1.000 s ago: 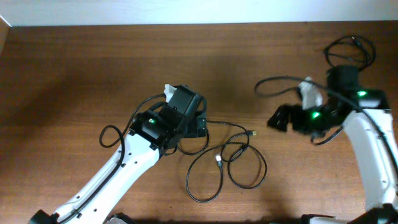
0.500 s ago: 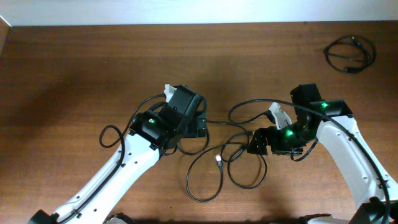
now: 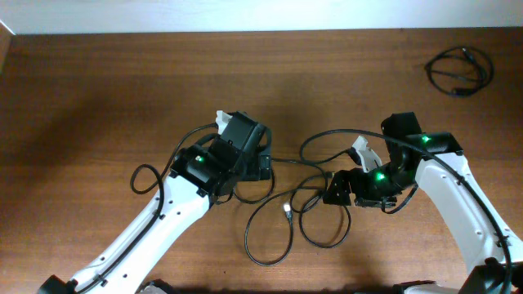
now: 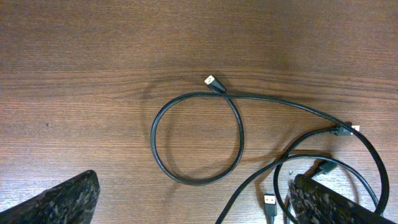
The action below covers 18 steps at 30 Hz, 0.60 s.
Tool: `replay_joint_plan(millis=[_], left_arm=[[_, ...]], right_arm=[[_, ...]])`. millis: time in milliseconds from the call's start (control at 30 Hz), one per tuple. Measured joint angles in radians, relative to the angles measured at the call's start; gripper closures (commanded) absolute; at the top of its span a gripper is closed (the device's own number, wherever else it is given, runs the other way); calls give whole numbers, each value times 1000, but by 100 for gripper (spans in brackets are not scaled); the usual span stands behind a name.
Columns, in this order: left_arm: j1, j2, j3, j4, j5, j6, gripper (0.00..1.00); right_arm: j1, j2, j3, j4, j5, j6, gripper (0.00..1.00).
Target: Untangle cables
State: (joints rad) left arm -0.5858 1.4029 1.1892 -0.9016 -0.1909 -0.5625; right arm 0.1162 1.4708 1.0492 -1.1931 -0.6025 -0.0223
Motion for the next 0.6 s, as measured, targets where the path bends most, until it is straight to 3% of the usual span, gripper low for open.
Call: replay_joint_plan(millis=[267,500,600], left_arm=[[0,0,0,0,0,0,1],[0,0,0,0,0,0,1],[0,0,0,-1,0,0,1]], right_arm=[[0,0,-6,1,3,0,6],[0,0,-19,16,121,52,6],[0,-1,-119,101,109,77,5]])
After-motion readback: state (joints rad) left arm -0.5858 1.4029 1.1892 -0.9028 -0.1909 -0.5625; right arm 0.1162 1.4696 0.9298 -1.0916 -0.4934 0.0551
